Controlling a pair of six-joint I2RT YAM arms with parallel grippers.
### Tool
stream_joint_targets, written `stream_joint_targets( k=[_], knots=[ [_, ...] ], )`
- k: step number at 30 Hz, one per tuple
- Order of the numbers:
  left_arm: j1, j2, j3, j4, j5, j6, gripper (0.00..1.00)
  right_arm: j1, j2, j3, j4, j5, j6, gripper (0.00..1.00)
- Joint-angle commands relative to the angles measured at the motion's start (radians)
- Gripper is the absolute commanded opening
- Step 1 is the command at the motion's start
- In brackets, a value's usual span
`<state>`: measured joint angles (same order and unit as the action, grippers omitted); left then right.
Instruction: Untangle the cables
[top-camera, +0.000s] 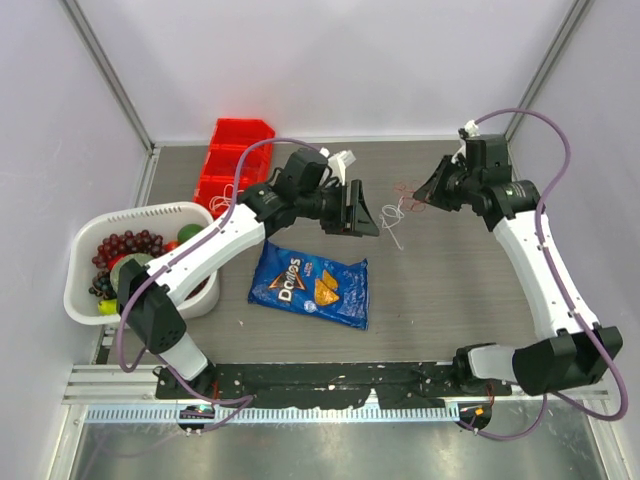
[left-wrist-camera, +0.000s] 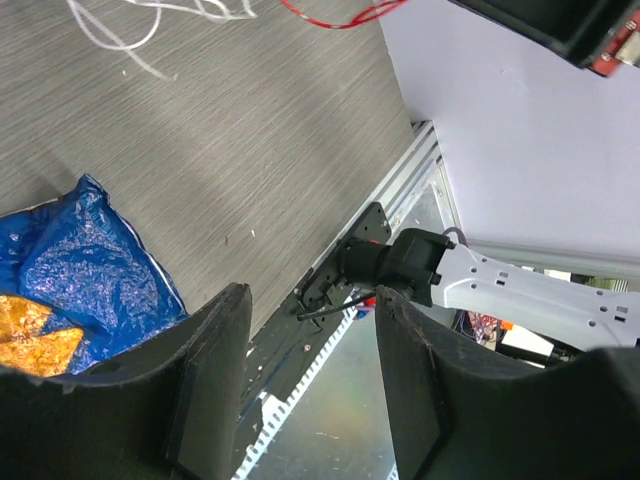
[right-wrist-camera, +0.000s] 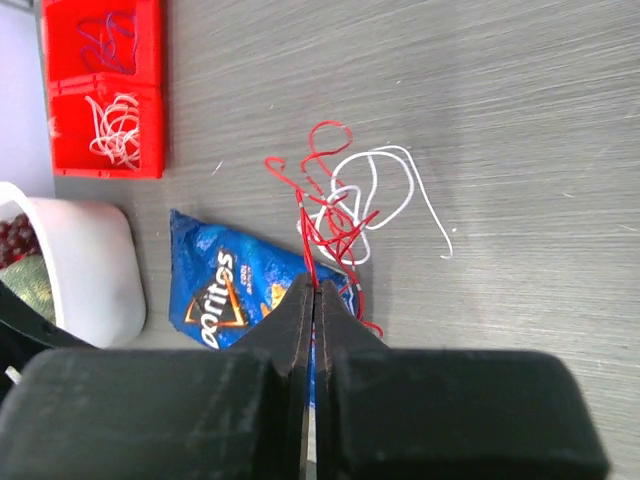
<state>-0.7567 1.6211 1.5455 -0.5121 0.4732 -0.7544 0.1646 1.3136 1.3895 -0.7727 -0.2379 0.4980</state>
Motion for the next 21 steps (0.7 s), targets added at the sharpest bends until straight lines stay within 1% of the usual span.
stream_joint_targets(
  k=[1,2,6,7,9,13,16,17,18,20,21],
  knots=[
    [0.000,0.006,0.039,0.037,-0.007,0.018,0.55,0.004,-0.056,-0.042,-0.002,0.168,0.019,0.01],
    [0.000,0.005,0.039,0.037,-0.005,0.015,0.54,0.003,-0.051,-0.094,-0.014,0.214,0.023,0.01],
    [0.000,-0.004,0.022,0.035,-0.005,0.012,0.53,-0.033,0.085,-0.176,-0.126,0.177,-0.013,0.01],
    [0.000,-0.012,0.018,0.035,-0.008,0.013,0.53,-0.031,0.091,-0.184,-0.135,0.175,-0.035,0.01],
    [0.000,-0.024,0.004,0.038,-0.013,0.020,0.53,-0.031,0.064,-0.199,-0.132,0.178,-0.055,0.01],
    [-0.010,-0.036,-0.018,0.056,-0.036,0.046,0.56,-0.031,-0.013,-0.130,-0.109,0.129,-0.078,0.01],
    [-0.024,-0.030,-0.015,0.098,-0.030,0.056,0.57,-0.030,-0.017,-0.046,-0.105,0.013,-0.053,0.01],
    [-0.030,-0.029,-0.010,0.122,-0.025,0.058,0.57,-0.031,-0.017,-0.035,-0.096,-0.012,-0.041,0.01],
    [-0.035,-0.023,-0.004,0.139,-0.019,0.056,0.57,-0.030,-0.019,-0.021,-0.088,-0.076,-0.027,0.01],
    [-0.033,-0.012,0.019,0.185,-0.001,0.037,0.57,-0.031,-0.033,-0.027,-0.045,-0.153,-0.004,0.01],
    [-0.032,-0.006,0.033,0.195,0.001,0.029,0.57,-0.031,-0.040,-0.030,-0.015,-0.172,0.000,0.01]
  ],
)
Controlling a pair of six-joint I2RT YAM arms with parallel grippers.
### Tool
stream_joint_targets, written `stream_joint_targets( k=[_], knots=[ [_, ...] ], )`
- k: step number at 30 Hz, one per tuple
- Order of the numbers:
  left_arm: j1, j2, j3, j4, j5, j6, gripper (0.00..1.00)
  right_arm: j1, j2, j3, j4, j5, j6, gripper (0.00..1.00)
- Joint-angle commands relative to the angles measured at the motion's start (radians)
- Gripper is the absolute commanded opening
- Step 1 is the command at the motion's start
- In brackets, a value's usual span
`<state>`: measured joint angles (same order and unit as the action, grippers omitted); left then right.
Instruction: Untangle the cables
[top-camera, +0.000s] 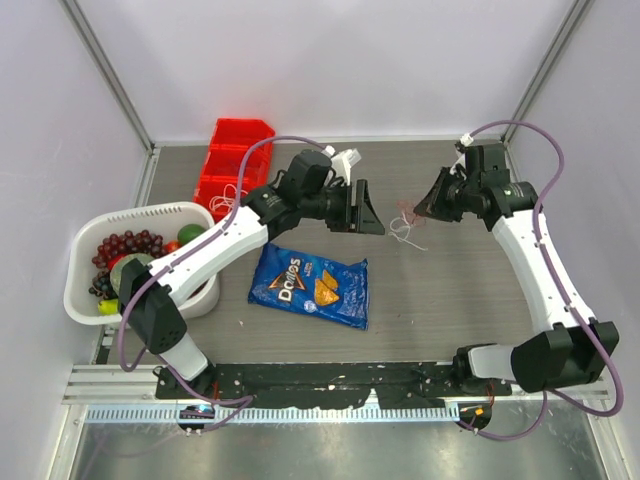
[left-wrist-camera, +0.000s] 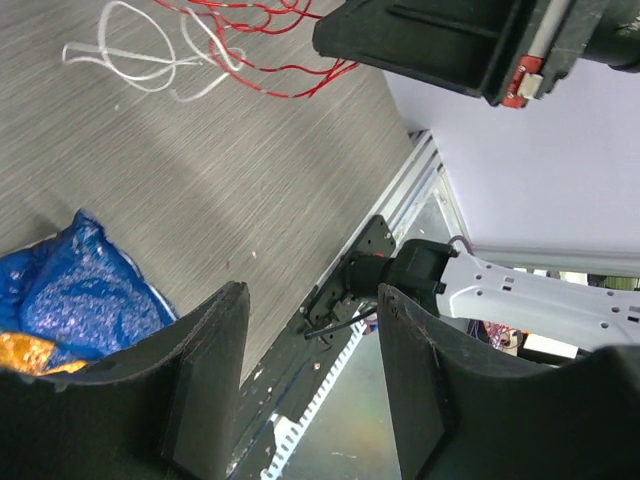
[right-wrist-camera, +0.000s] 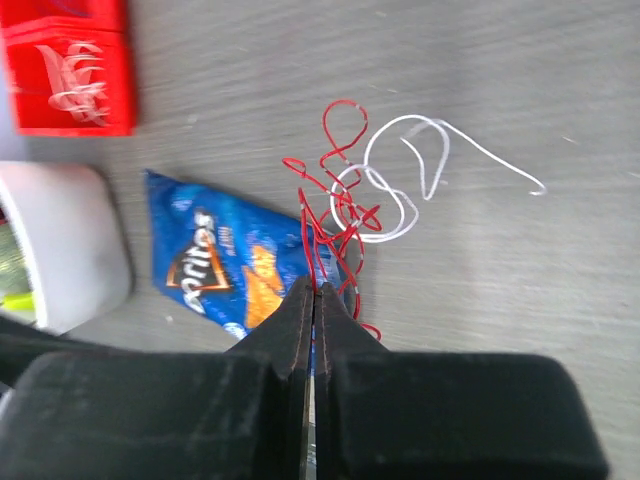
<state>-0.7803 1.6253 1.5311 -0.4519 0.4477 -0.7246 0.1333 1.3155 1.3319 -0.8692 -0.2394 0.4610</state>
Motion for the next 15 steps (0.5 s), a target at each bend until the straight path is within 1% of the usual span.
stream_joint_targets(
  k=[1,4,7,9,10,12,13,15],
  knots=[
    [-0.007,-0.004,0.064,0.142,0.026,-0.009,0.57,0.000,-0.054,0.020,0.090,-0.182,0.041,0.01],
    [0.006,0.021,0.115,0.145,0.028,-0.042,0.58,0.000,-0.074,0.016,0.107,-0.218,0.038,0.01],
    [0.013,0.062,0.165,0.090,-0.023,-0.036,0.61,0.000,-0.093,0.000,0.128,-0.247,0.050,0.01],
    [0.024,0.093,0.188,0.058,-0.038,-0.032,0.61,0.000,-0.107,-0.023,0.153,-0.267,0.070,0.01],
    [0.032,0.113,0.198,0.035,-0.056,-0.039,0.58,0.000,-0.116,-0.033,0.166,-0.277,0.080,0.01],
    [0.052,0.155,0.231,-0.022,-0.070,-0.056,0.44,0.000,-0.127,-0.042,0.177,-0.285,0.090,0.01],
    [0.062,0.178,0.244,-0.030,-0.060,-0.067,0.41,0.000,-0.130,-0.042,0.177,-0.287,0.088,0.01],
    [0.073,0.203,0.253,-0.018,-0.037,-0.090,0.41,0.000,-0.133,-0.040,0.174,-0.287,0.088,0.01]
  ],
)
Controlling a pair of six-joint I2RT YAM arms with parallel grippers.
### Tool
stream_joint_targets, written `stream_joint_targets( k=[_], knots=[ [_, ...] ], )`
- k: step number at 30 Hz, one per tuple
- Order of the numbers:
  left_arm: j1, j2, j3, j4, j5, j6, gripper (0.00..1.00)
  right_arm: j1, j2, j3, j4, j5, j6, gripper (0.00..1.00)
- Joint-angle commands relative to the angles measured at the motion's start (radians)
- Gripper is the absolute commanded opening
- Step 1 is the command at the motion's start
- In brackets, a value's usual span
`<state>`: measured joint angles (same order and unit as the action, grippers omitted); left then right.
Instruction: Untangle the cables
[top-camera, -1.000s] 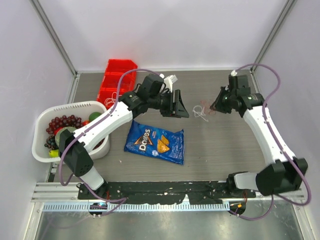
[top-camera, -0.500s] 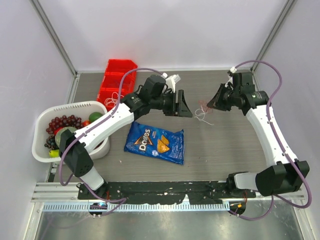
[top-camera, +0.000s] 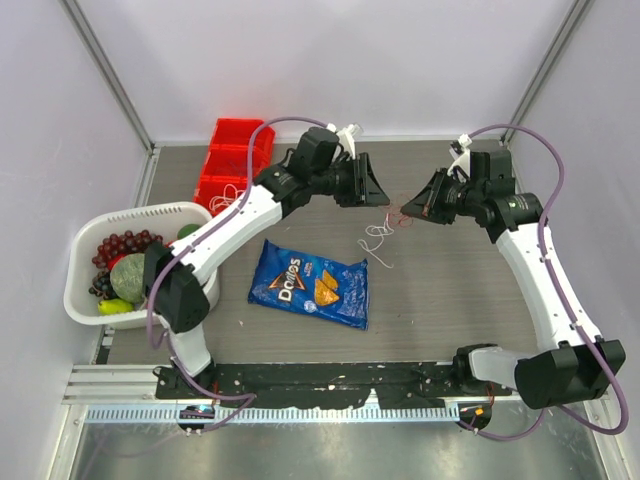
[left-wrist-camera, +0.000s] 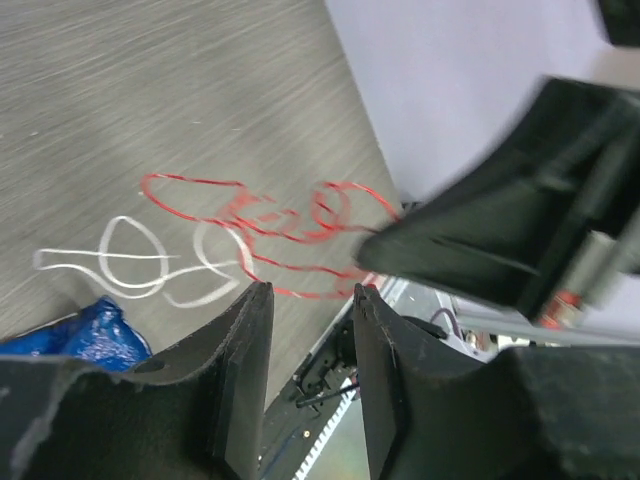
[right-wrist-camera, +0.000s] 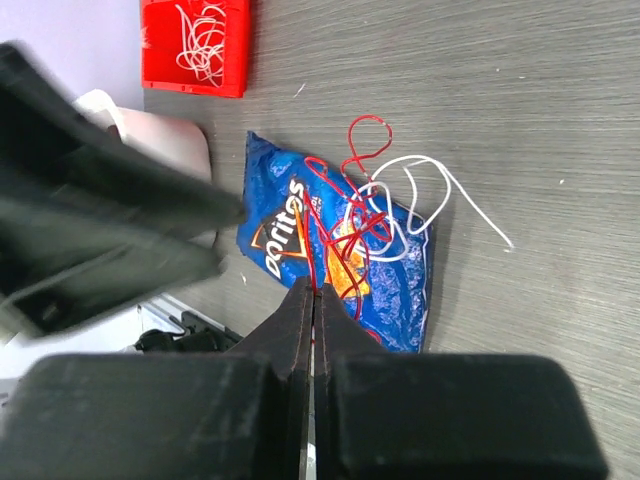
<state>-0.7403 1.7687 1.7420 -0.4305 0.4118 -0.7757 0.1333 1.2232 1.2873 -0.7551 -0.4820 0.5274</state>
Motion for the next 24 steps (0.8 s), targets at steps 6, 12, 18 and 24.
stream_joint_targets(
  k=[6,12,18,24],
  knots=[
    [0.035,0.113,0.045,0.019,0.044,-0.100,0.48,0.002,-0.047,0.001,0.060,-0.049,0.019,0.01],
    [0.033,0.136,0.045,0.055,0.038,-0.123,0.44,0.000,-0.051,-0.005,0.062,-0.053,0.022,0.01],
    [0.033,0.167,0.076,0.076,0.058,-0.151,0.42,0.000,-0.051,-0.014,0.065,-0.056,0.025,0.01],
    [0.035,0.182,0.088,0.079,0.058,-0.157,0.33,-0.001,-0.053,-0.020,0.066,-0.058,0.025,0.01]
  ],
)
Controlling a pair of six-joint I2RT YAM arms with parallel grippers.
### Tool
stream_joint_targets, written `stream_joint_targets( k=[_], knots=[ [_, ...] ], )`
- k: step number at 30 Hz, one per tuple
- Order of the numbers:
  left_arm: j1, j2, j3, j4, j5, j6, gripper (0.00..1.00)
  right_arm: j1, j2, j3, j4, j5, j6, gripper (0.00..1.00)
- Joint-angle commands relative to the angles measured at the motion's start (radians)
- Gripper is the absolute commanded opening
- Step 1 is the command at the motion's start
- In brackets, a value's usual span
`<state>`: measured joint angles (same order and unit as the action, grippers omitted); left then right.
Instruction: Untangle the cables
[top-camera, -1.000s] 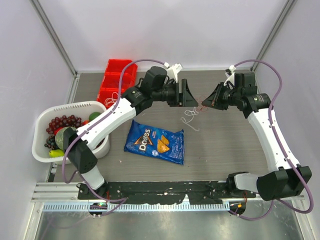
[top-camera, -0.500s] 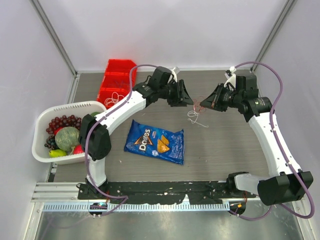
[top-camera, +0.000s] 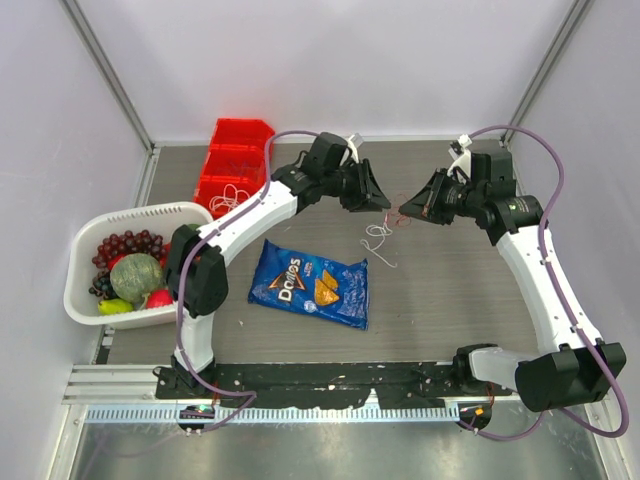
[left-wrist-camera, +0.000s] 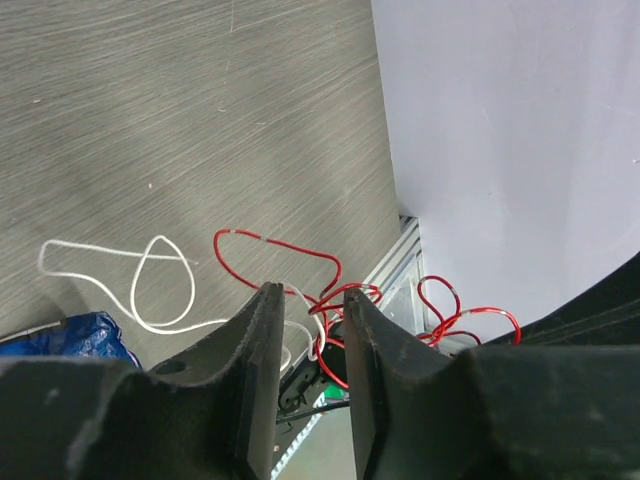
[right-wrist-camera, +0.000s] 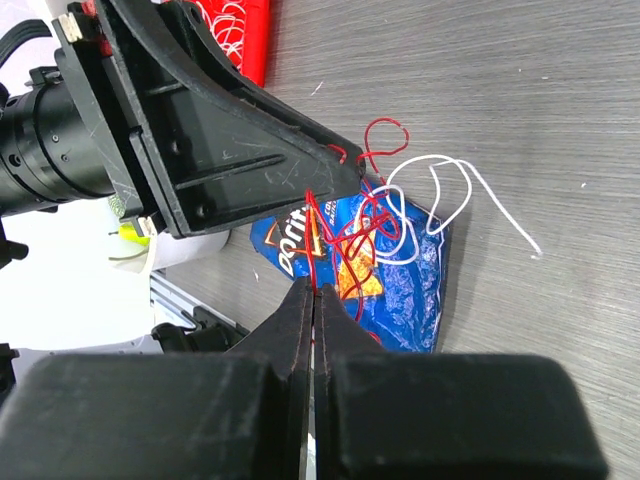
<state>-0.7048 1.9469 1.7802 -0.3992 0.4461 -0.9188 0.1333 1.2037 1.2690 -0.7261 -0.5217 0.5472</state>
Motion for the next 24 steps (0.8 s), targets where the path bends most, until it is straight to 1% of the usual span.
stream_joint_targets(
  k=[1,3,8,10,13,16,17,19,22,24],
  knots=[
    [-0.002,0.006,0.053,0.048,0.017,-0.012,0.31,0.000,-0.033,-0.003,0.037,-0.020,0.003,0.01],
    [-0.001,0.001,0.054,0.049,-0.001,-0.005,0.29,0.000,-0.036,-0.010,0.039,-0.023,0.003,0.01],
    [-0.001,0.012,0.099,0.040,-0.012,0.021,0.30,0.000,-0.043,-0.025,0.039,-0.026,0.007,0.01],
    [-0.001,0.018,0.108,0.037,-0.007,0.023,0.26,0.000,-0.047,-0.030,0.039,-0.027,0.007,0.01],
    [-0.001,0.020,0.113,0.039,-0.001,0.023,0.15,0.002,-0.050,-0.033,0.040,-0.027,0.007,0.01],
    [-0.001,0.015,0.111,0.042,-0.001,0.028,0.10,0.000,-0.050,-0.031,0.039,-0.027,0.008,0.01],
    [-0.002,0.014,0.111,0.039,-0.003,0.028,0.09,0.002,-0.050,-0.030,0.039,-0.029,0.010,0.01],
    [-0.001,0.014,0.111,0.023,-0.007,0.023,0.15,0.000,-0.047,-0.026,0.039,-0.029,0.011,0.01],
    [-0.001,0.011,0.096,0.013,-0.006,0.011,0.31,0.000,-0.046,-0.022,0.040,-0.029,0.008,0.01],
    [-0.001,0.001,0.064,0.031,-0.001,0.002,0.34,0.002,-0.046,-0.022,0.039,-0.029,0.010,0.01]
  ],
)
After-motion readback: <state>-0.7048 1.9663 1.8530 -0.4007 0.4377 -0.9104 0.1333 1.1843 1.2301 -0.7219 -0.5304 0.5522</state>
